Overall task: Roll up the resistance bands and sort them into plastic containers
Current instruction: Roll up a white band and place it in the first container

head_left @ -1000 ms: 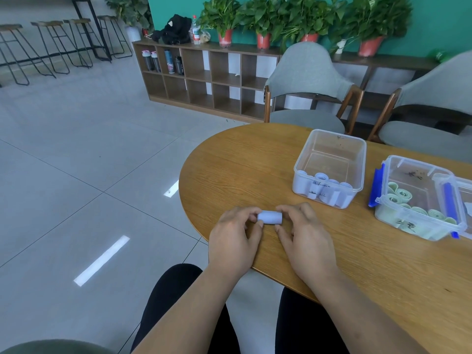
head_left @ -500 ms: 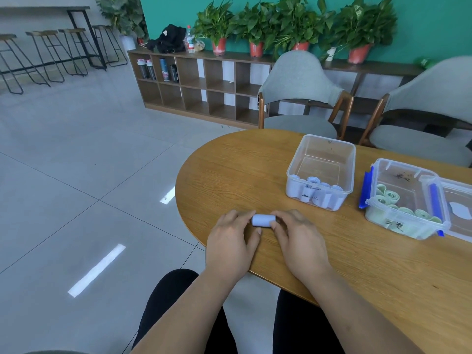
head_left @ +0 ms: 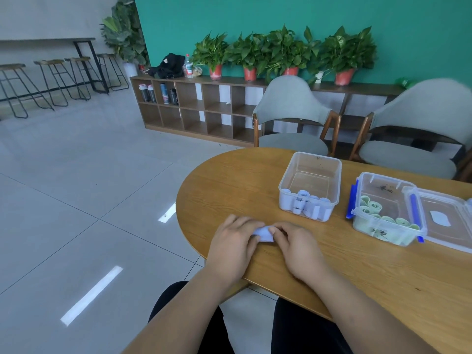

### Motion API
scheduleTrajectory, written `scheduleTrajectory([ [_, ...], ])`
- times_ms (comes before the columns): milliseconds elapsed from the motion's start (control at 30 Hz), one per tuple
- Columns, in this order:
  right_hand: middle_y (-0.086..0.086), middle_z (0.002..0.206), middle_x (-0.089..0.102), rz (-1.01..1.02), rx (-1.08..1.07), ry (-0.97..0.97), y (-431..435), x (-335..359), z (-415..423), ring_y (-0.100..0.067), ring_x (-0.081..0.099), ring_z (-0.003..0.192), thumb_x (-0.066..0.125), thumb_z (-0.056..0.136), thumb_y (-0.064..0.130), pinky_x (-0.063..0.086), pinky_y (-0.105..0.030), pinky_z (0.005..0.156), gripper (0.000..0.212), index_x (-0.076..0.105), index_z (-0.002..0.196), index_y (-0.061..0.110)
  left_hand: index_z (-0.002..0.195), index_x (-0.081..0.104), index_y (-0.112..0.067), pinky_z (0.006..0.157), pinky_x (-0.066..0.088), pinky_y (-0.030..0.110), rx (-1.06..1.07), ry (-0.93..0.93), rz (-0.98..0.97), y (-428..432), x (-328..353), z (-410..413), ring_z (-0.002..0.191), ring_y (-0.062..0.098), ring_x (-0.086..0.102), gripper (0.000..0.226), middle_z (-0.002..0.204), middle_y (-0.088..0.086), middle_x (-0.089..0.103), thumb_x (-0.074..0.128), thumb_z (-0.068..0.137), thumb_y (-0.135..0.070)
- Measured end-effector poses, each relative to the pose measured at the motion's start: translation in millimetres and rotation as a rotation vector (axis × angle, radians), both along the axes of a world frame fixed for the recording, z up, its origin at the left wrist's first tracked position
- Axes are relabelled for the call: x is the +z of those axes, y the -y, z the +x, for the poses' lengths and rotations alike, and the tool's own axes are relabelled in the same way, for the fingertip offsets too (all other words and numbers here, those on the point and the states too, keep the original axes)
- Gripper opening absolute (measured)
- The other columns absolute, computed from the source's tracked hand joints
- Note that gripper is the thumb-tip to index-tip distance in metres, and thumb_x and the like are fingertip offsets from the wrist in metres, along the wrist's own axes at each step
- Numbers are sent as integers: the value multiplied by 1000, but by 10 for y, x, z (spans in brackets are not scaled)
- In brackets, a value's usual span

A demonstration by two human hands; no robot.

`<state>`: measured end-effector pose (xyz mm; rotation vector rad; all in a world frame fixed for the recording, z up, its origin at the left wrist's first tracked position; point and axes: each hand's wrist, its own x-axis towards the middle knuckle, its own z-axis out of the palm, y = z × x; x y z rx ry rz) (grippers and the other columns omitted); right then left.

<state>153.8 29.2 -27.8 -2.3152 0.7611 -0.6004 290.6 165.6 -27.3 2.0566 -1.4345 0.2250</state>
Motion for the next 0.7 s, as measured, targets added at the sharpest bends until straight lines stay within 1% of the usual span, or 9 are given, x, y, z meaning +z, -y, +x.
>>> scheduleTrajectory([
  [133,18,89,73,39,55,-11,79,308,-141,4,63,86,60,104,40,40,-10,71,16,75,104,34,134,64,-30,93,49,36,-61,67,88,65,177,4,110,12,50,34,122,-14,64,62,102,-38],
  [167,19,87,73,41,66,-22,100,390,-164,6,63,85,62,103,40,41,-9,69,14,75,102,36,133,64,-29,93,48,35,-79,84,101,87,227,-10,109,12,49,32,120,-13,64,60,103,-39],
  [267,16,86,74,36,84,-39,187,660,-205,4,64,84,67,100,42,45,-12,70,7,73,98,41,126,64,-27,90,47,34,-106,92,91,174,374,-68,102,12,46,26,112,-11,62,56,104,-37],
  [333,13,87,72,40,92,-47,286,836,-217,0,64,81,71,96,42,51,-21,75,5,72,101,40,125,65,-27,90,45,32,-94,73,57,236,473,-102,100,13,46,25,108,-9,62,56,103,-36],
  [467,11,91,71,66,160,-127,507,1202,-238,-4,66,82,77,94,37,48,-15,72,19,74,112,36,124,67,-24,93,38,24,-91,-7,-6,368,678,-116,102,11,51,26,114,-10,68,62,102,-34],
  [533,10,91,74,51,184,-170,608,1367,-207,-2,69,82,78,93,35,49,-15,70,20,75,112,32,125,68,-25,91,42,28,-88,-43,-17,451,773,-110,103,12,52,27,115,-11,69,64,100,-35],
  [600,11,86,75,17,186,-211,684,1514,-140,5,68,73,78,93,35,49,-14,67,20,75,112,30,123,69,-26,88,45,31,-64,-56,-36,547,847,-89,102,12,52,26,113,-13,69,65,98,-36],
  [633,11,84,75,13,177,-218,721,1581,-100,5,68,69,78,93,35,49,-14,66,19,75,112,29,121,69,-27,88,44,31,-50,-59,-47,601,881,-74,101,12,52,25,112,-13,69,66,97,-36],
  [700,9,80,77,5,158,-229,796,1698,-16,-3,72,68,78,94,30,53,-17,63,17,75,110,27,119,70,-27,88,45,31,-28,-66,-65,715,936,-34,101,13,53,25,111,-13,69,67,96,-35],
])
